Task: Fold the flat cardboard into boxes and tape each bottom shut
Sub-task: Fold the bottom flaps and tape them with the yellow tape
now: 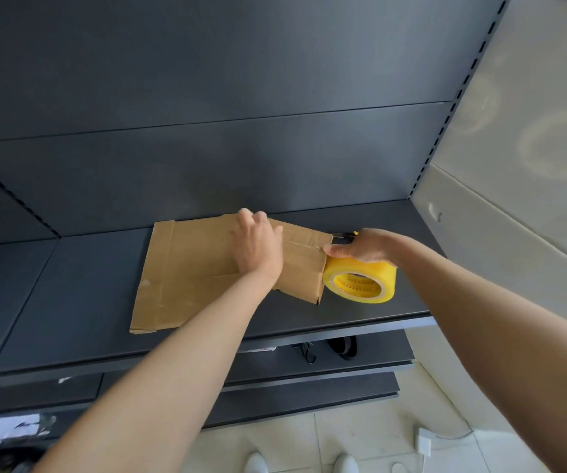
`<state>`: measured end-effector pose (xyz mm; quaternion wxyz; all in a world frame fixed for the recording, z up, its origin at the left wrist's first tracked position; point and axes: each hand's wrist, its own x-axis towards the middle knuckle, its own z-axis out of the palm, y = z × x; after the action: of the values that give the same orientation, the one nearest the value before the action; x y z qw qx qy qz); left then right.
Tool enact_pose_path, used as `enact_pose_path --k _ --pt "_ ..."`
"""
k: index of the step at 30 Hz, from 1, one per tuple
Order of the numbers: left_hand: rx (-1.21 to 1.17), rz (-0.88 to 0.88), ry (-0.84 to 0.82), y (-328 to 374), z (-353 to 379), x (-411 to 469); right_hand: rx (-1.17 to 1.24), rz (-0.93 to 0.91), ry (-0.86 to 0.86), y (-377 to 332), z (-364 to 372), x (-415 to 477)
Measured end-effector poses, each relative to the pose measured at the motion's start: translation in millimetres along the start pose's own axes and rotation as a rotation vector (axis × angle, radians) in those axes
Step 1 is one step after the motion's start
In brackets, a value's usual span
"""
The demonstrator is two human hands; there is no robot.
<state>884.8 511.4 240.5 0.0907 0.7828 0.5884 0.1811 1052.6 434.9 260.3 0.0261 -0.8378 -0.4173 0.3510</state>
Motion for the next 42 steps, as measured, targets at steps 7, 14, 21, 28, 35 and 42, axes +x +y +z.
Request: enact_pose_path --k 7,14,21,28,35,42 --pt "0.119 0.133 -0.181 15.8 10.0 -11.4 0.345 -0.086 -0.269 17.2 0.4 -8.0" --pt "0.154 0.119 -0.4 18.6 13.4 -10.3 0.398 -0.07 -0.347 9.1 1.9 -16.0" --pt "0.167 0.175 -0.498 13.5 6.4 -0.3 0.16 -0.042 -0.218 -10.4 9.3 -23.4" --pt "0.15 0.264 -0.507 11.6 3.4 0.7 -0.019 -0.06 -0.102 -15.6 23.8 -24.3" --pt "0.102 0.399 -0.455 3.8 2.1 -2.6 0.39 -0.08 -0.313 -2.8 37.9 -19.4" --pt "0.1 0.411 -0.428 -1.8 2.0 0.1 0.423 -0.118 -0.288 -4.6 40.5 -10.4"
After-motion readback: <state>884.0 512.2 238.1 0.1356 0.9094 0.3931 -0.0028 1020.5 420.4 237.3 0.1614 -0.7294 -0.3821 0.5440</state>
